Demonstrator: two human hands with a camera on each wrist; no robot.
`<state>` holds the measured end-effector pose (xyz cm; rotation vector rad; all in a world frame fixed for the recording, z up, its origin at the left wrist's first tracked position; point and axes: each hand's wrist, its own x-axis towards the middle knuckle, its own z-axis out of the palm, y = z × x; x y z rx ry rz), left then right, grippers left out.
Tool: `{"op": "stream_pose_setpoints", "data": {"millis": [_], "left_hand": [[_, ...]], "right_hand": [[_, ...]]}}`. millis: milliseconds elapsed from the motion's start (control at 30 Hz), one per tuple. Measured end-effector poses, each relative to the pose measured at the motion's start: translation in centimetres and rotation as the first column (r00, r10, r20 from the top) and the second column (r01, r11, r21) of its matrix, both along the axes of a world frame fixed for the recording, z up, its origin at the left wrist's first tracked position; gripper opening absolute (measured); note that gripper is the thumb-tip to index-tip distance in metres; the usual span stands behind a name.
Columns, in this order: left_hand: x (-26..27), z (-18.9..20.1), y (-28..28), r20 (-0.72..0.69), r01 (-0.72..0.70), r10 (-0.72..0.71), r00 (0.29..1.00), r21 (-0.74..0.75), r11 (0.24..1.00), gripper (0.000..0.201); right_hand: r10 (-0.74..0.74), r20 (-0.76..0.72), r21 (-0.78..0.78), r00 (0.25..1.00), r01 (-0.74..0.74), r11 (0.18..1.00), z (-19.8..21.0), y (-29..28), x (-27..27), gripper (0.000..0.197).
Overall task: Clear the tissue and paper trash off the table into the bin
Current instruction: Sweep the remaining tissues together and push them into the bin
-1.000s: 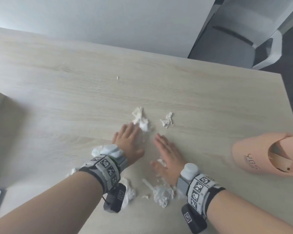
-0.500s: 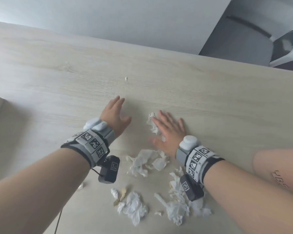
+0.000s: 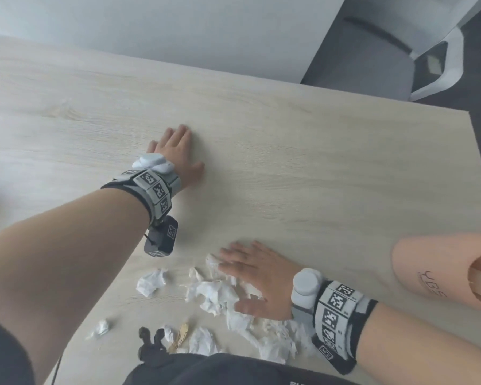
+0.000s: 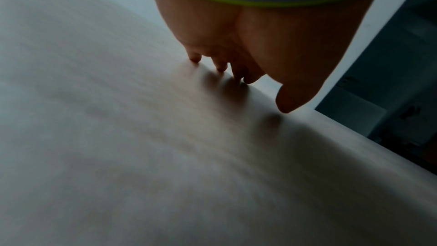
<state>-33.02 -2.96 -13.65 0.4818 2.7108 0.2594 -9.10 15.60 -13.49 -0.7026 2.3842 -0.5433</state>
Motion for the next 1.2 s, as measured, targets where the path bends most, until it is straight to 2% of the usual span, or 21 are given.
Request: {"op": "stream_pose_setpoints", "data": {"millis": [167,300,400,500,600,633,700,733,800,900,967,1033,1100,1200], "left_hand": [[5.8,-0.7,0.5,0.083,0.182,-0.184,0.98,0.029,0.983,0.084],[14.3,-0.4,0.4,0.121,0.309,-0.321,0.939,0.109,0.945,0.087],[19.7,-0.1,-0.3,0.166,0.371,-0.39,0.906,0.138,0.918,0.084],[23.4,0.4,-1.7,0.196,0.397,-0.422,0.885,0.153,0.905,0.081],[25.2,0.8,-4.5,0.17,0.303,-0.331,0.928,0.168,0.938,0.08],[25.2,0.7,-5.6,0.139,0.228,-0.253,0.957,0.177,0.958,0.08],[25.5,0.5,-8.9,0.062,0.002,-0.012,0.998,0.154,0.988,0.08],[25.3,0.2,-10.4,0.024,-0.127,0.125,0.992,0.138,0.982,0.08],[25.6,-0.3,-13.4,-0.023,-0.377,0.381,0.924,0.107,0.92,0.081],[26.3,-1.3,-15.2,0.053,-0.583,0.58,0.813,0.092,0.807,0.082],[26.6,-2.1,-14.7,0.084,-0.582,0.576,0.813,0.076,0.81,0.084],[27.0,-2.6,-12.6,0.083,-0.511,0.505,0.859,0.088,0.855,0.085],[27.0,-2.4,-10.1,0.062,-0.426,0.422,0.905,0.151,0.892,0.086],[26.9,-2.2,-5.8,0.06,-0.3,0.294,0.954,0.198,0.933,0.084]], "right_hand": [[-0.241,-0.052,0.06,0.969,0.244,0.968,0.1,2.4,-0.7,0.073],[-0.45,-0.104,0.045,0.887,0.456,0.889,-0.4,4.2,-0.5,0.073],[-0.461,-0.126,0.092,0.878,0.473,0.876,-0.3,4.6,0.4,0.07],[-0.419,-0.101,0.14,0.902,0.43,0.892,0.0,4.2,1.6,0.073],[-0.386,-0.111,0.165,0.916,0.4,0.901,-0.4,3.8,3.3,0.074],[-0.396,-0.119,0.17,0.911,0.411,0.896,-0.5,3.8,3.7,0.074],[-0.407,-0.154,0.193,0.9,0.432,0.881,-0.6,3.6,4.7,0.074],[-0.425,-0.172,0.212,0.889,0.455,0.865,-0.6,3.7,5.0,0.074],[-0.457,-0.213,0.228,0.863,0.499,0.836,-0.7,3.8,5.8,0.074],[-0.552,-0.214,0.238,0.806,0.591,0.771,-0.9,4.3,6.9,0.075],[-0.568,-0.212,0.258,0.796,0.606,0.752,-1.0,4.1,7.4,0.077],[-0.549,-0.218,0.266,0.807,0.59,0.762,-1.2,3.5,7.6,0.078],[-0.516,-0.215,0.247,0.829,0.557,0.793,-1.3,2.4,7.1,0.08],[-0.395,-0.182,0.215,0.9,0.428,0.878,-1.7,0.6,6.3,0.08]]}}
